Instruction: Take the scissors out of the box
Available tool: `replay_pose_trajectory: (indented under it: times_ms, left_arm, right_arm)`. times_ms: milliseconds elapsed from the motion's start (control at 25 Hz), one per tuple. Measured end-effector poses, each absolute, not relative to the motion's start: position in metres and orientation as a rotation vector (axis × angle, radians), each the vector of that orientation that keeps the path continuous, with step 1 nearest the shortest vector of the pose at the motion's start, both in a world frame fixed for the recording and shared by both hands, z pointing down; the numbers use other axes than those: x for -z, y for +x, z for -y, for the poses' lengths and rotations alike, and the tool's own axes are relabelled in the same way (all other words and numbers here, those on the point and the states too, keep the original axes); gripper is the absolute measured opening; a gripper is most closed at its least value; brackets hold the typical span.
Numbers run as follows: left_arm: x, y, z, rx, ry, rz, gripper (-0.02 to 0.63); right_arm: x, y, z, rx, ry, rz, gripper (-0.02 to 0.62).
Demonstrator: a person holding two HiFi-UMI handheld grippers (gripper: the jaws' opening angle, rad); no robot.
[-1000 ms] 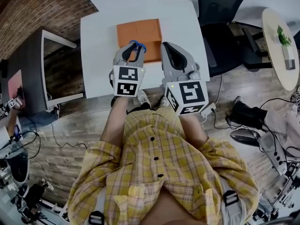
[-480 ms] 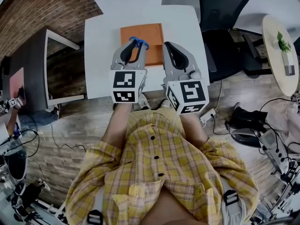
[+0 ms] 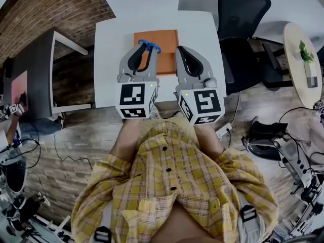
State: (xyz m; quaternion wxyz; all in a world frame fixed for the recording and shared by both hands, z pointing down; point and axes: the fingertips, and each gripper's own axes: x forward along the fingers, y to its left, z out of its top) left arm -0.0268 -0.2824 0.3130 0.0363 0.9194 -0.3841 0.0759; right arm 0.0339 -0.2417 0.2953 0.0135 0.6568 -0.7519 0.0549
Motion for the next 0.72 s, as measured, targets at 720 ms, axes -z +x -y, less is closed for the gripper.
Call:
replay_pose_trajectory:
  times_ms: [720]
  left_arm:
    - [-0.276,-0.057,0.270,-0.026,2.834,1.319,0.083]
  right_arm:
    - [-0.264,0.010,0.240,0.011,2.043,2.374,0.000]
